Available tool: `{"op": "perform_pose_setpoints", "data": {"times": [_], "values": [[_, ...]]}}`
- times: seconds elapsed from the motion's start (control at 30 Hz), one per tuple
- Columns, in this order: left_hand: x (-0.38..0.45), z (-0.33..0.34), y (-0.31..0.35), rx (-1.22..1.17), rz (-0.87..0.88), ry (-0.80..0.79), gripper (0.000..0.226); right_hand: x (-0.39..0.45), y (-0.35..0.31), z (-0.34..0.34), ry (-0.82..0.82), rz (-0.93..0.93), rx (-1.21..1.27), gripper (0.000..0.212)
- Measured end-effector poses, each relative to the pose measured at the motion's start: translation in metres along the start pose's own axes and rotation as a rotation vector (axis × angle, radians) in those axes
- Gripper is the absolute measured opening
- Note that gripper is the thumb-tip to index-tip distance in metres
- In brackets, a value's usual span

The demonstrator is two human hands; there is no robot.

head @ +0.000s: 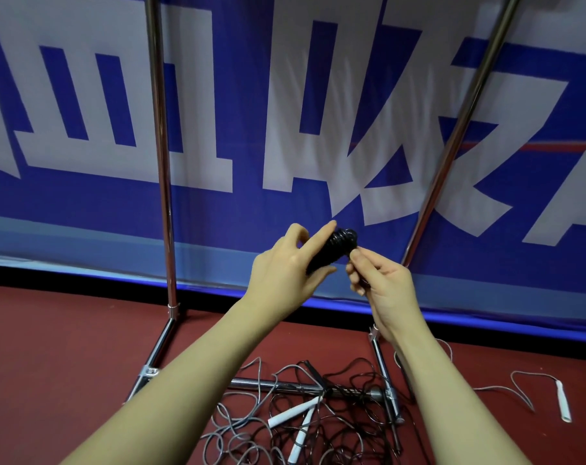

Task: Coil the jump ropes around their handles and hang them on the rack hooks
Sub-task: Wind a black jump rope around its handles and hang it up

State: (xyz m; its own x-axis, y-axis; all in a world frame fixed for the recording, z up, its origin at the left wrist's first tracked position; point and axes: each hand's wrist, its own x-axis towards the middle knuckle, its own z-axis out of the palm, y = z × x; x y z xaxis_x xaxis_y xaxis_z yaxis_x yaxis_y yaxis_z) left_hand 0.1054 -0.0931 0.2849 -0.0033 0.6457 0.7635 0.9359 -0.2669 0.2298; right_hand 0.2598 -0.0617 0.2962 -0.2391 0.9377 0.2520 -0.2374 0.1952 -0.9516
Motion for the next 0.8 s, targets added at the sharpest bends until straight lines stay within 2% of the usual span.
{"op": "perform_pose_setpoints", "data": {"times": [0.2, 0.3, 0.37, 0.43, 0.5, 0.6, 0.67, 0.73, 0.8], "values": [[0.007, -0.001, 0.004, 0.183, 0.173, 0.174, 0.054, 0.003, -0.003, 0.002, 0.012, 0.012, 0.126, 0.017], [0.009, -0.004, -0.001, 0.183, 0.226, 0.183, 0.049, 0.002, -0.002, 0.002, -0.009, 0.018, 0.138, 0.026], [0.007, -0.002, -0.002, 0.148, 0.217, 0.163, 0.049, 0.001, -0.002, 0.002, 0.015, 0.019, 0.131, 0.015], [0.003, 0.001, -0.002, 0.092, 0.166, 0.145, 0.051, 0.001, -0.002, 0.002, 0.029, 0.025, 0.145, 0.013], [0.001, 0.000, 0.000, -0.013, 0.075, 0.093, 0.055, 0.000, -0.003, 0.002, 0.005, 0.042, 0.197, 0.019], [0.005, -0.007, 0.002, -0.408, -0.128, -0.139, 0.056, 0.001, -0.006, 0.000, -0.040, 0.062, 0.264, 0.033], [0.007, -0.007, 0.002, -0.622, -0.211, -0.216, 0.052, 0.001, -0.006, -0.002, -0.035, 0.063, 0.261, 0.035], [0.007, -0.008, 0.003, -0.546, -0.196, -0.231, 0.052, 0.001, -0.004, -0.002, -0.010, 0.069, 0.249, 0.035], [0.005, -0.007, 0.004, -0.273, -0.115, -0.205, 0.059, 0.000, -0.003, -0.001, 0.024, 0.079, 0.250, 0.034]]}}
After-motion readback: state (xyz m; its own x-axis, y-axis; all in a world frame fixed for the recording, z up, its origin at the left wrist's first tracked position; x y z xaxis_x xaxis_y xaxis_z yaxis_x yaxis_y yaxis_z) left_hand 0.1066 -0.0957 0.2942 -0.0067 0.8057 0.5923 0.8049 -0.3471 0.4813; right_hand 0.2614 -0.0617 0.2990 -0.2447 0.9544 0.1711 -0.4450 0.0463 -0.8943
